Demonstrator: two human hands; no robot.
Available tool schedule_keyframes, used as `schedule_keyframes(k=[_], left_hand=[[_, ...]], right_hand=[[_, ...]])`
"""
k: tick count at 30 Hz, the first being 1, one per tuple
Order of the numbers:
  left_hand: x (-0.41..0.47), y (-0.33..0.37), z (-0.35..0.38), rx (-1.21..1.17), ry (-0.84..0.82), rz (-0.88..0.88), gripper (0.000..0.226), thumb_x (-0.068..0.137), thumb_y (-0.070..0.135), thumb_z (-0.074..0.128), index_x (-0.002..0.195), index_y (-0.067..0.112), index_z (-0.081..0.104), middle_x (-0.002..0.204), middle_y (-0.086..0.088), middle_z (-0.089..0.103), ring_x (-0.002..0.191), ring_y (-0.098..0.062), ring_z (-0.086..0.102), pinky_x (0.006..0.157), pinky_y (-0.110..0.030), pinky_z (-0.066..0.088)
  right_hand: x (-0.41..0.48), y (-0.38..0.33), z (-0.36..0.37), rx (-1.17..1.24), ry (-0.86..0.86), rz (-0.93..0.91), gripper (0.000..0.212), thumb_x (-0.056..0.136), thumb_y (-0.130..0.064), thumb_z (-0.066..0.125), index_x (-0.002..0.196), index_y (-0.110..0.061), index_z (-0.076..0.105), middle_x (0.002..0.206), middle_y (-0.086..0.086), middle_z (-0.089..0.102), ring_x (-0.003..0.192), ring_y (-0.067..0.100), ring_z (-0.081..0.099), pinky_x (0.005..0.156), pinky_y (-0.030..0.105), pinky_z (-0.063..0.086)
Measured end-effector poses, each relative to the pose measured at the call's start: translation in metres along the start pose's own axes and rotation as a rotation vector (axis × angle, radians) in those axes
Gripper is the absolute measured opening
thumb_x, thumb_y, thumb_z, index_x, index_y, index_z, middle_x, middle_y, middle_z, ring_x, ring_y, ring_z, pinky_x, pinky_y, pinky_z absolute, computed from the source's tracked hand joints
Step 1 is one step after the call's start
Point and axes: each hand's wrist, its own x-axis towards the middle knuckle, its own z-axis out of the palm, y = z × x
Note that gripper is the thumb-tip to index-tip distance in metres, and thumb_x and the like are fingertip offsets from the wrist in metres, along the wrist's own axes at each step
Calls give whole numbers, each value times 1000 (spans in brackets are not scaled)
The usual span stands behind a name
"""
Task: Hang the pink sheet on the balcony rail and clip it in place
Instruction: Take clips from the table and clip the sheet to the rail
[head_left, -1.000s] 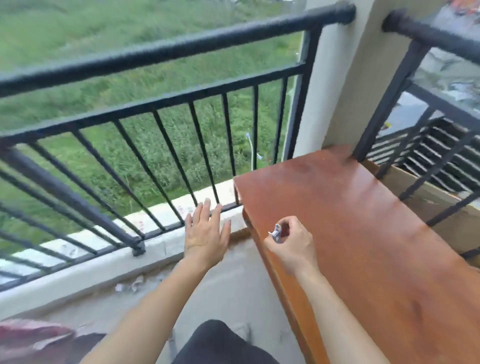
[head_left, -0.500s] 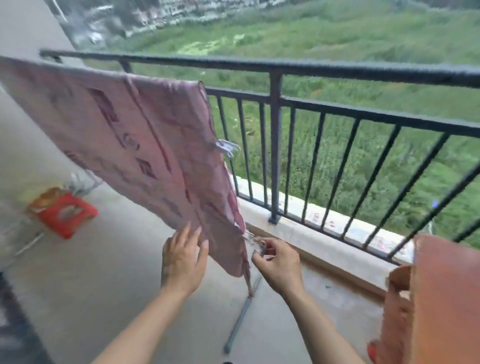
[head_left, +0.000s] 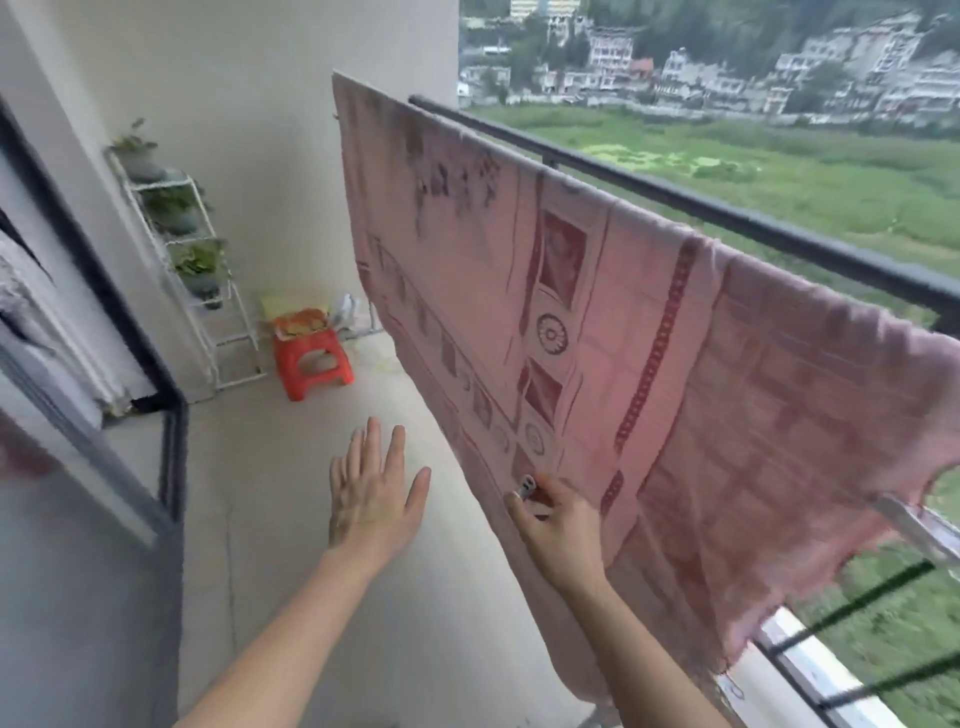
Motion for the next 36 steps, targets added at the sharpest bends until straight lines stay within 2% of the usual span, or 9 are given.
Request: schedule_keyframes(k=[2,6,13,16,20,25,29,33,36], left_hand=[[44,-29,3,-14,2,-33,69,97,55,28,154,17,25,163,-14,11,150,-32,12,116,-54,21],[130,-80,2,-2,27,-81,70,96,55,24,155,17,22,164,-14,8,150,-31,10,116,-53,20],[262,-138,-13,22,26,-109,67,99,53,26,157,20,12,165,-9,-2,151,-28,0,119,-52,11],[310,-162,-6,23,23,-149,75,93,59,13,157,20,12,165,-9,-2,151,-28,2,119,-51,11],[372,-196,20,28,-16,-189,87,83,64,-1,157,20,9,165,-9,-5,151,-28,-1,119,-51,6],[516,-236,47,70,-56,-231,69,100,54,20,157,20,1,164,-7,-13,151,-26,-9,121,-50,0],[636,-263,40,92,-18,-269,71,99,56,25,157,21,5,164,-6,-10,151,-25,-6,121,-51,2],[734,-294,20,135,26,-307,71,99,57,27,157,22,5,165,-6,-8,151,-25,-5,121,-52,4],[789,-325,15,165,70,-334,71,98,59,24,157,22,7,165,-7,-6,151,-26,-2,120,-52,7]], right_hand=[[41,-17,37,-3,-16,1,16,82,-30,68,86,-14,65,78,2,64,75,15,62,69,34,51],[122,-57,100,-1,-19,4,8,80,-29,68,86,-32,64,80,-14,67,75,-6,63,68,25,50],[253,-120,179,130,-48,-28,20,81,-20,71,85,-37,61,83,-12,69,76,-8,63,69,19,49],[304,-125,213,216,-66,-22,10,86,-27,72,86,-31,63,79,-10,72,75,-9,65,72,24,51],[371,-125,259,281,-95,-20,12,90,-29,70,85,-36,62,80,-36,66,79,-10,62,67,12,46],[511,-134,336,327,-109,-22,28,85,-25,75,71,-47,63,86,-16,70,79,-12,61,66,0,40],[633,-153,397,338,-143,-38,6,83,-34,78,86,-36,73,87,-15,73,79,-11,64,64,3,43],[732,-189,458,327,-207,-19,32,79,-50,78,103,-29,73,96,-17,71,82,-11,64,70,13,50],[787,-217,501,306,-255,-54,34,79,-49,79,103,-28,72,95,-17,70,81,-12,63,64,5,43]])
